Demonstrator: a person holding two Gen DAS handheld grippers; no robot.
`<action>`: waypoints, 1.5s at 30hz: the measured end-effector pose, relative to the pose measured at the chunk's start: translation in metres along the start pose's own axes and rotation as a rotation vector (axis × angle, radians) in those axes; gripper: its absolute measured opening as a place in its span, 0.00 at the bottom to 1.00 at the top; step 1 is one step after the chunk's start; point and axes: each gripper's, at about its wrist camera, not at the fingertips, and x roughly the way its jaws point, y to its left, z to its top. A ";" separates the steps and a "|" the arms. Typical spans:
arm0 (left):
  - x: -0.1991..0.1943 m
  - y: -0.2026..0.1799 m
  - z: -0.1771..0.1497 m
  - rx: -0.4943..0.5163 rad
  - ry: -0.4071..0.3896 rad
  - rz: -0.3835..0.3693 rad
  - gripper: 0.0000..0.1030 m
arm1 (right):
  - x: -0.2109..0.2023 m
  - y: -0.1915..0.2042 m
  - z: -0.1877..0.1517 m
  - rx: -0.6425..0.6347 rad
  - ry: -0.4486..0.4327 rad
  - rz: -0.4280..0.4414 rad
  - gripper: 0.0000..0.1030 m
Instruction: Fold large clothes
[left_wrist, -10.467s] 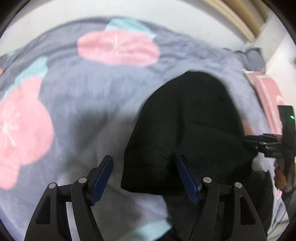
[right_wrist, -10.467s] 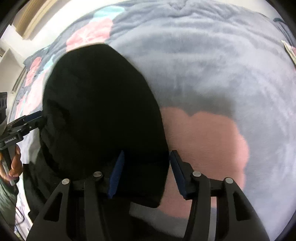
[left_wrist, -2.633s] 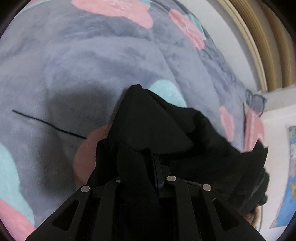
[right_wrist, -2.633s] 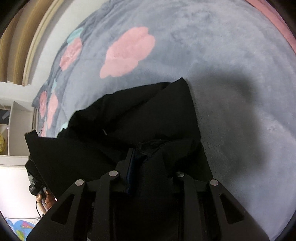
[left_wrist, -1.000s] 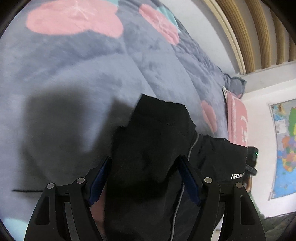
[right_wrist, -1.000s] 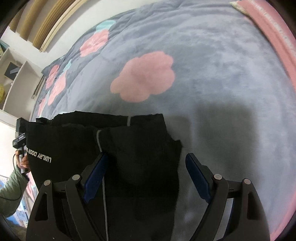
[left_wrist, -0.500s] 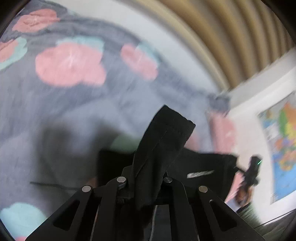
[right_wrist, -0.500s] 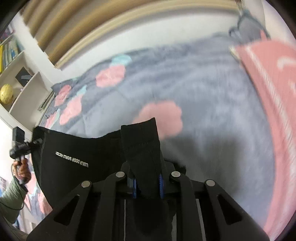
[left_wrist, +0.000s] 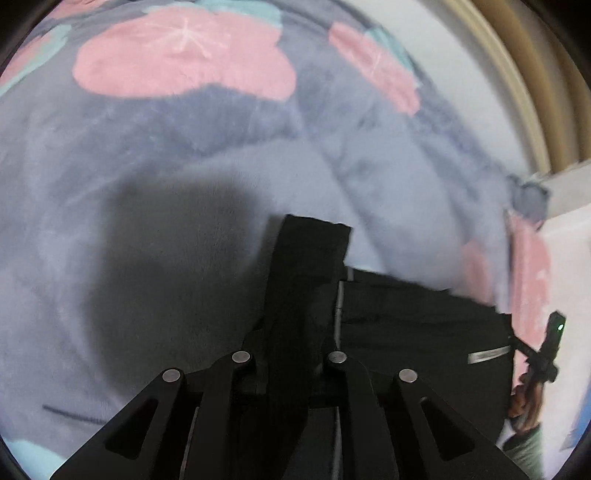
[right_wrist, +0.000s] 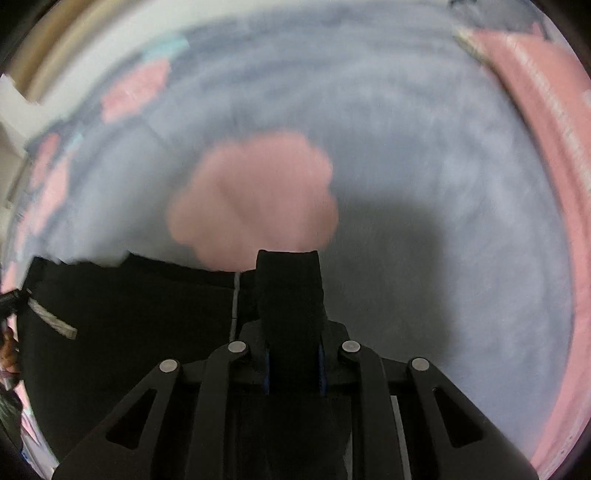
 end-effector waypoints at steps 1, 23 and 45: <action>0.006 -0.002 0.002 0.009 0.009 0.028 0.16 | 0.010 0.002 -0.002 -0.007 0.018 -0.017 0.22; -0.162 -0.108 -0.101 0.297 -0.177 -0.098 0.43 | -0.157 0.090 -0.126 -0.088 -0.116 0.079 0.66; -0.034 -0.155 -0.176 0.341 0.050 0.026 0.47 | -0.072 0.106 -0.155 -0.008 0.000 -0.053 0.69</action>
